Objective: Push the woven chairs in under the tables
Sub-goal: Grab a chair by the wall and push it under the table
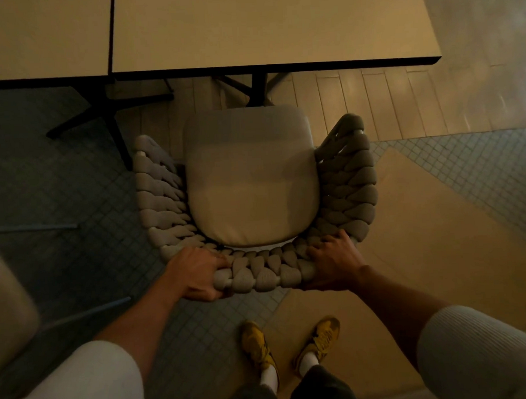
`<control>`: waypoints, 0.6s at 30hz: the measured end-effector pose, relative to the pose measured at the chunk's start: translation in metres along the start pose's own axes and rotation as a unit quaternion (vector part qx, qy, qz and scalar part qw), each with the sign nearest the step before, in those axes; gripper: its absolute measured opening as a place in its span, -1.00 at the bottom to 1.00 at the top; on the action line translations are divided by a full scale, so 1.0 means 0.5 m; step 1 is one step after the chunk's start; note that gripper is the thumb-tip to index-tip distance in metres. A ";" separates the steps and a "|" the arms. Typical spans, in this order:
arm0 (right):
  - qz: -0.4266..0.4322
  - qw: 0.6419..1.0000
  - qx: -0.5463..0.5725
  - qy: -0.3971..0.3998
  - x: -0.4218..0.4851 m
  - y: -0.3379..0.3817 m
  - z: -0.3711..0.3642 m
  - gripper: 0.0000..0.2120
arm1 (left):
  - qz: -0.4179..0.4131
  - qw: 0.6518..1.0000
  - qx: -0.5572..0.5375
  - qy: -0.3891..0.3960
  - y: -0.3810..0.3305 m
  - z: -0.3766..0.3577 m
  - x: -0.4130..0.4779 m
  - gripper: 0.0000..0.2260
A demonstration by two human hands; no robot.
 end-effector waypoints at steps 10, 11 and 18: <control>-0.007 1.000 0.003 -0.017 0.076 -0.044 0.071 -0.08 | -0.003 0.999 0.004 -0.031 0.072 0.057 0.073 -0.37; -0.008 1.000 0.002 -0.018 0.083 -0.049 0.074 -0.07 | 0.000 1.000 0.000 -0.031 0.079 0.059 0.080 -0.35; -0.003 0.999 0.000 -0.038 0.125 -0.073 0.109 -0.13 | -0.001 0.999 0.000 -0.039 0.115 0.084 0.118 -0.29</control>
Point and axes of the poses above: each hand's wrist, its own x-axis towards the middle knuckle, its own z-axis out of the back of the hand, y = z × x, the point moved 10 cm from there along x, towards the middle knuckle, and after that the axes turned 4 degrees about z, right-handed, at the moved point
